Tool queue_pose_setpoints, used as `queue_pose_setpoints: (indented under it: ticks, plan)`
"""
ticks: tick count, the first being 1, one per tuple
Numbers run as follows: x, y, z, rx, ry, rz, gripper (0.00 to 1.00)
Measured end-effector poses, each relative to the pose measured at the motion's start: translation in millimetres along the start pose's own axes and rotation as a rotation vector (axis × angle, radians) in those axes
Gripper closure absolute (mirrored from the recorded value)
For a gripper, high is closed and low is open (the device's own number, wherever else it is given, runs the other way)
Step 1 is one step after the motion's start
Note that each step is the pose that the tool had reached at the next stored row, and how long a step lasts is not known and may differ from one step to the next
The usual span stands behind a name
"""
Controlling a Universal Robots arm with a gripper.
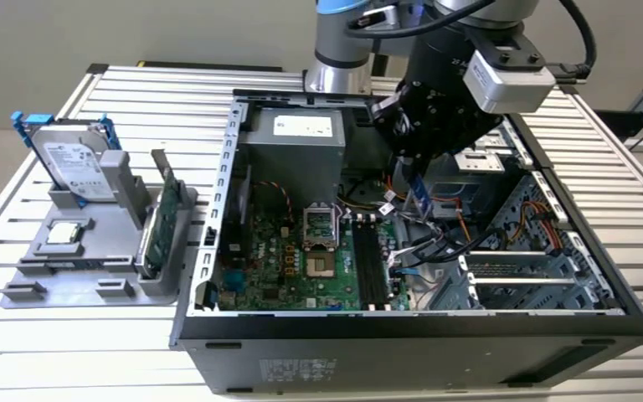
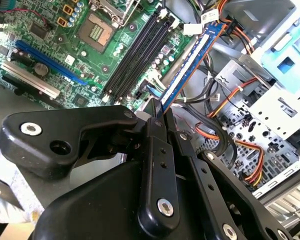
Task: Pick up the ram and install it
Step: 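Insert the ram into the slot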
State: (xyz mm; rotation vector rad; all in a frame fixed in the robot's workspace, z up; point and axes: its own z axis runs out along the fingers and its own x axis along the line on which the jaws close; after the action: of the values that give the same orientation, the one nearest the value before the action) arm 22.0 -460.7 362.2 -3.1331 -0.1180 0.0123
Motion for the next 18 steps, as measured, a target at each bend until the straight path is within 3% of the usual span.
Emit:
queue_pose_setpoints:
  ticks: [18]
  plan:
    - [0.1, 0.1, 7.3, -0.0027, -0.0002, 0.000, 1.00]
